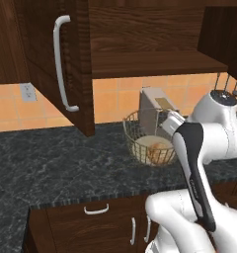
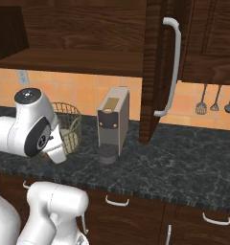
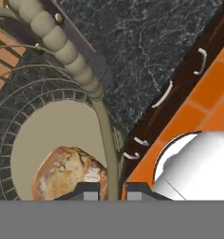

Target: Open the cabinet, pick up the bread from the cabinet and place it in the basket. Then move the basket to the dining counter.

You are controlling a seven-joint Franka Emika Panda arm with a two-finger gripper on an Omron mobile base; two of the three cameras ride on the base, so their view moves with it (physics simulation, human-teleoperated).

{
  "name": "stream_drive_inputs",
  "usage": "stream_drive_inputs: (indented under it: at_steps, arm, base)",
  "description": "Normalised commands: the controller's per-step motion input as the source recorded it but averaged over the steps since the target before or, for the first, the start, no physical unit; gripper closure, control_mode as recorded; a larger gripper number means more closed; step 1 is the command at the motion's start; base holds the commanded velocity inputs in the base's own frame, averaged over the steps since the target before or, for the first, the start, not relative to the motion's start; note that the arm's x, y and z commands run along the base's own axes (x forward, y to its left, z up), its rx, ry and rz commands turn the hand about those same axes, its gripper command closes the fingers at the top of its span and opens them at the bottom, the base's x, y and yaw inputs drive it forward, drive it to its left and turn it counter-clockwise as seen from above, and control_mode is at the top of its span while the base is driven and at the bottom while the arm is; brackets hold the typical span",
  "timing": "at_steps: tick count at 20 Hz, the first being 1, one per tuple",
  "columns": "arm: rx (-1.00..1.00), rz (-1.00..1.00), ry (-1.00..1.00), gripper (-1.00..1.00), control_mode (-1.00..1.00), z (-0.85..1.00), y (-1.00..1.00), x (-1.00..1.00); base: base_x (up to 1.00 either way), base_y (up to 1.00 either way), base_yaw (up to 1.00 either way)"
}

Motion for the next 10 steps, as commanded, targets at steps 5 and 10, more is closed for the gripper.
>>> stream_drive_inputs:
  at_steps: [5,10]
  arm:
    - [0.00,-0.10,-0.07,1.00,-1.00,0.10,-0.56,-0.60]
    - [0.01,-0.02,-0.03,1.00,1.00,0.08,-0.05,-0.13]
  base:
    - [0.00,0.00,0.00]
    - [-0.58,0.00,-0.03]
